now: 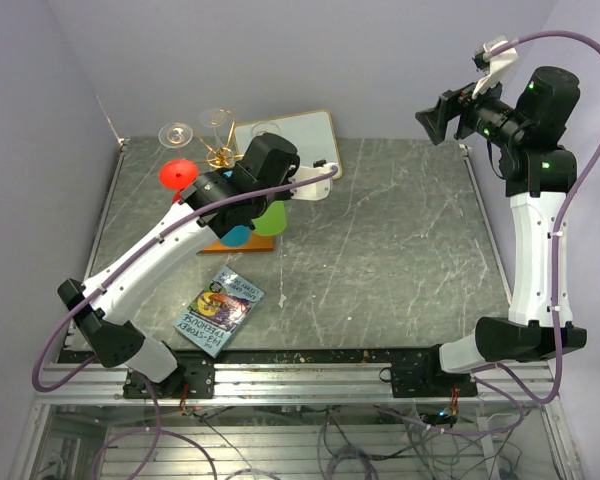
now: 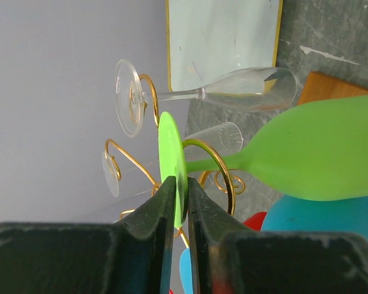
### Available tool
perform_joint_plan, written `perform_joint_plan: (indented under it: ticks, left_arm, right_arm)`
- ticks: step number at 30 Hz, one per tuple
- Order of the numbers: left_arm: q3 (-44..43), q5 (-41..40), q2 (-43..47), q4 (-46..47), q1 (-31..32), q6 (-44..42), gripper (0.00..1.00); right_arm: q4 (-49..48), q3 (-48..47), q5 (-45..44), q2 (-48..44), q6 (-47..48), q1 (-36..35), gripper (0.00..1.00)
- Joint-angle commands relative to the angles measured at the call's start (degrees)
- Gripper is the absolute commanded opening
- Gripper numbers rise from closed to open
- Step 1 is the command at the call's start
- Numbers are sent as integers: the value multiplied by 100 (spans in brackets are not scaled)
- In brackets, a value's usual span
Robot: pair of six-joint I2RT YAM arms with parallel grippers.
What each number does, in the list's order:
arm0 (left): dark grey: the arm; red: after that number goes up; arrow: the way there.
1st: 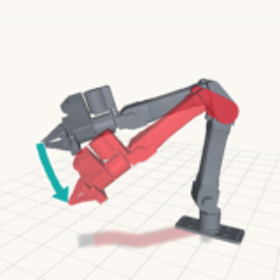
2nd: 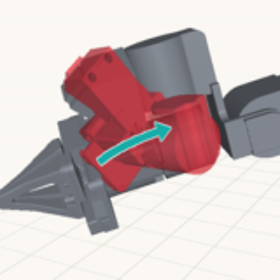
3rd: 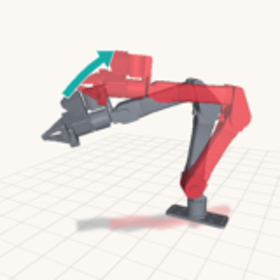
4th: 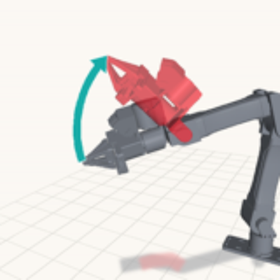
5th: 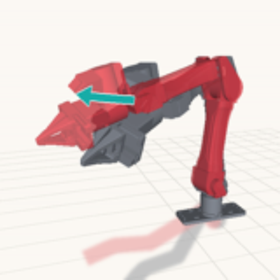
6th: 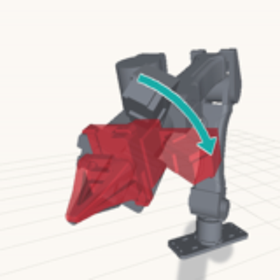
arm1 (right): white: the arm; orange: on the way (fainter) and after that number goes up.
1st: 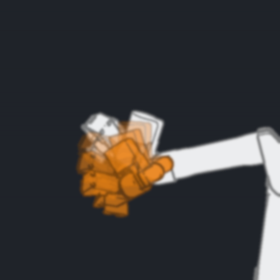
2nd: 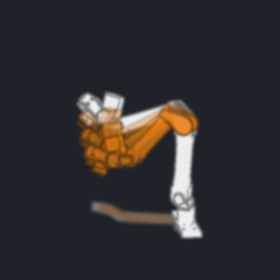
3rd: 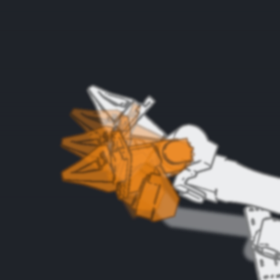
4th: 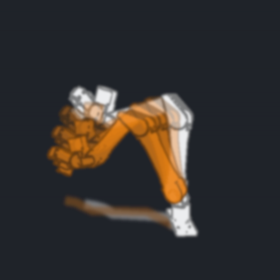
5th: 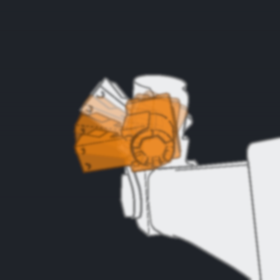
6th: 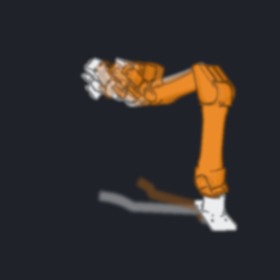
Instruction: Place the wine glass upside down on the wine glass rack
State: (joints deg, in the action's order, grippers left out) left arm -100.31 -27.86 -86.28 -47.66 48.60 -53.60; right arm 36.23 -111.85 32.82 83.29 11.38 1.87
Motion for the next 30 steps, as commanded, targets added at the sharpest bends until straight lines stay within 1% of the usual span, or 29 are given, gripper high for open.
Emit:
perform_joint_plan:
  ticks: [1,16,30]
  left_arm:
    - [-24,-133,-29,108,45,116,24]
    - [-256,403,54,-139,46,539,31]
    - [-326,380,75,-28,47,692,38]
  right_arm:
    - [-159,58,27,-138,-4,44,85]
    - [-191,122,40,-154,-13,73,85]
    - [-203,148,54,-190,-18,97,86]
